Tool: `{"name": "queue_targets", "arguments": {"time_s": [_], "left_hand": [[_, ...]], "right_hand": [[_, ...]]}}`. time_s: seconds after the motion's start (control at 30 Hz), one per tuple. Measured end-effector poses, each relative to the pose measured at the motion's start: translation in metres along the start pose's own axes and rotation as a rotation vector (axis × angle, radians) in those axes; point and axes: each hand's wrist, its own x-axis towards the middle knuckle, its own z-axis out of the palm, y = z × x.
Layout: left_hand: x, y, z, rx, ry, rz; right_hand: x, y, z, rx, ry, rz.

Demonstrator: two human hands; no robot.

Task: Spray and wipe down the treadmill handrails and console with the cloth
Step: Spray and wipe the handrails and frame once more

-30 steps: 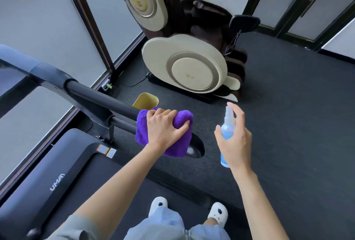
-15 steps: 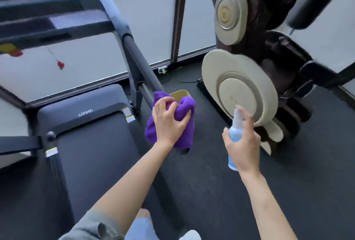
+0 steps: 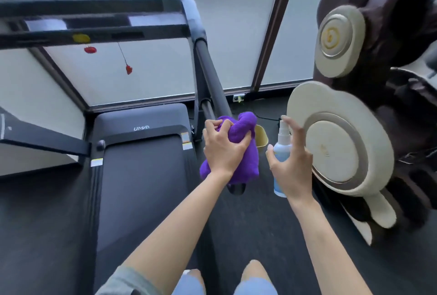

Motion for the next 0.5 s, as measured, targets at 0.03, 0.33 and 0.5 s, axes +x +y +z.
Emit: {"name": "queue_targets", "arguments": {"time_s": [0.03, 0.33, 0.5], "left_hand": [[0.000, 0.000, 0.001, 0.007, 0.012, 0.010], [0.006, -0.010, 0.010, 0.043, 0.058, 0.030], [-0.020, -0.003, 0.015, 0.011, 0.187, -0.113]], "right_hand": [[0.004, 0.002, 0.002, 0.017, -0.011, -0.037], [0.052, 0.077, 0.024, 0.164, -0.076, -0.490], [0.052, 0.096, 0.004, 0.254, -0.191, -0.512]]}}
